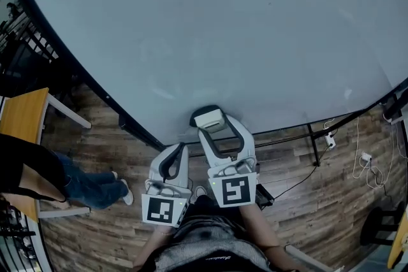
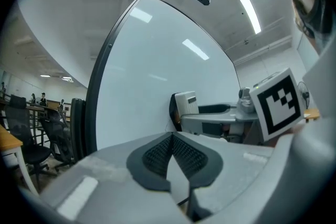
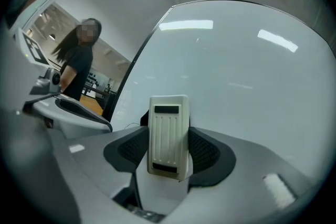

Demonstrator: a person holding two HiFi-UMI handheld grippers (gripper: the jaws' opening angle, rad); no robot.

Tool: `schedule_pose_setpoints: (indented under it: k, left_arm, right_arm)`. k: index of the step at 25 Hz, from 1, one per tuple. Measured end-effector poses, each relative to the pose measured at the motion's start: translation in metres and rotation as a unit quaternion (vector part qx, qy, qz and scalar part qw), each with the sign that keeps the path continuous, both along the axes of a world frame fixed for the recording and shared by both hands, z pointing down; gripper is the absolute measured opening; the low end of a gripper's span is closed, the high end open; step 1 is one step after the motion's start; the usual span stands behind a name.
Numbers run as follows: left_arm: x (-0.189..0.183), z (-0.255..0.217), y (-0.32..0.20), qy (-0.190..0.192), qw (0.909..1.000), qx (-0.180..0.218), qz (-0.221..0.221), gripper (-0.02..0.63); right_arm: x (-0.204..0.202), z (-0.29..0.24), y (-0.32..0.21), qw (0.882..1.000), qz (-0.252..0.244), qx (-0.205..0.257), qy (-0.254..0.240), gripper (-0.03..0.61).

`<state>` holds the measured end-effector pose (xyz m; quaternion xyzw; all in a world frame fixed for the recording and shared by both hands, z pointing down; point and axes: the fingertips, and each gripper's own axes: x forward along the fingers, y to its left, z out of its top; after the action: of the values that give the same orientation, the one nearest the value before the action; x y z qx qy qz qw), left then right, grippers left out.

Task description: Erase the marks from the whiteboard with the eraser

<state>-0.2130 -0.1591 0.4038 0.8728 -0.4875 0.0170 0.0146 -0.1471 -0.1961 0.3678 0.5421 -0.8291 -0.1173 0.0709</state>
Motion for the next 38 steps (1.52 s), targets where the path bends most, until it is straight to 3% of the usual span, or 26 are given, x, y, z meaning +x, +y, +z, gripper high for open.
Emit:
schedule_pose_setpoints:
  k: [5,11,15,24,33,38]
  left_arm:
    - [0.023,-0.006,-0.009,-0.001,1.0,-0.004,0.009,-0.002]
    - [0.042,-0.006,-0.012,0.0,0.9998,-0.009,0.018,-0.002]
    - [0.045,-0.001,-0.01,0.004,0.9998,-0.012,0.017,-0.002]
    - [0.031,0.007,-0.012,0.003,0.9998,-0.018,0.005,-0.002]
    - [0.004,0.014,-0.009,-0.004,0.9996,-0.025,-0.013,-0.002]
    - [-0.005,0.012,-0.008,-0.004,0.9995,-0.023,-0.023,-0.002]
  right_arm:
    - [0.051,-0.001,-0.006,0.999,0.024,-0.019,-0.029,0.244]
    - [0.12,0.001,-0.006,0.996,0.091,-0.017,-0.015,0.244]
    - [0.136,0.004,-0.003,0.994,0.107,-0.019,-0.023,0.244]
    - [0.123,0.007,-0.004,0.991,0.122,-0.003,-0.061,0.239]
    - [0.054,0.016,-0.005,0.996,0.064,-0.013,-0.057,0.239]
    - [0.022,0.021,-0.005,0.999,0.03,-0.03,-0.024,0.241]
